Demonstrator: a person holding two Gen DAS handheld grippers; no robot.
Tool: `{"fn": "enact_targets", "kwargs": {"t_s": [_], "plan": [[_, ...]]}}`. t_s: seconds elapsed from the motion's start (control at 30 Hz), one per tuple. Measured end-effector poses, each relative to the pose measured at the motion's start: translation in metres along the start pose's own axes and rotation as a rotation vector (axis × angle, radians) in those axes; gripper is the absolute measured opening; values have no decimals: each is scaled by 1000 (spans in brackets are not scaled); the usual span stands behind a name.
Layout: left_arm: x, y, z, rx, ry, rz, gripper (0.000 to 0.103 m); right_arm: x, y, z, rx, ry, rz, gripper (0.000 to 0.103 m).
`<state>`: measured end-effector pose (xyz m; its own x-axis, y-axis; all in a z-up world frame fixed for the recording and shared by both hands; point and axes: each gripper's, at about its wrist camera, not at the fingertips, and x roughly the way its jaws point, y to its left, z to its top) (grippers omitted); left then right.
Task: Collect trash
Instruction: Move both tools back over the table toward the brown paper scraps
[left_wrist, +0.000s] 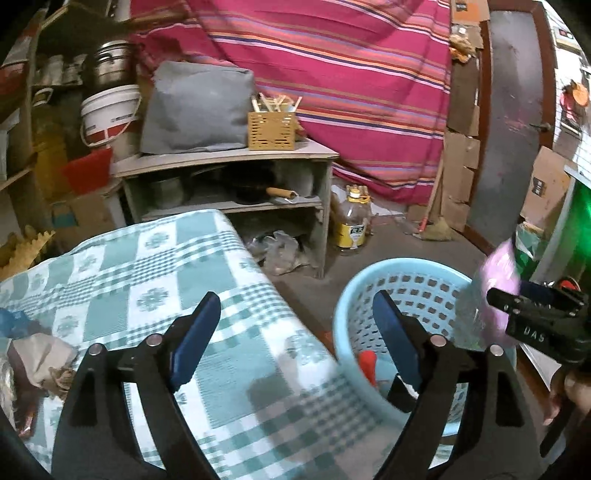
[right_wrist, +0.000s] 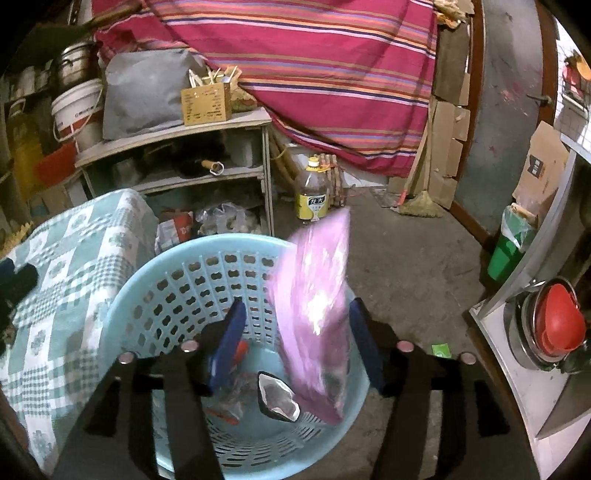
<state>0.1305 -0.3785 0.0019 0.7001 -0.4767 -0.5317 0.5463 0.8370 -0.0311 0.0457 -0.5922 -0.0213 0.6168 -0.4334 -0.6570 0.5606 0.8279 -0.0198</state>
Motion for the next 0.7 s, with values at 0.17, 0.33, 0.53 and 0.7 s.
{"fn": "enact_targets", "kwargs": {"t_s": [0.17, 0.33, 0.53, 0.7], "plan": [[-10, 15, 4, -12, -7, 19, 83, 2, 6, -1, -7, 17, -9, 68], [-26, 34, 4, -14, -29, 61, 91, -7, 15, 2, 4, 4, 13, 74], [-59, 81, 3, -53, -59, 139, 97, -30, 56, 7, -28, -53, 93, 80], [-88, 131, -2, -82, -66, 228, 97, -41, 106, 7, -68, -53, 186, 80]]}}
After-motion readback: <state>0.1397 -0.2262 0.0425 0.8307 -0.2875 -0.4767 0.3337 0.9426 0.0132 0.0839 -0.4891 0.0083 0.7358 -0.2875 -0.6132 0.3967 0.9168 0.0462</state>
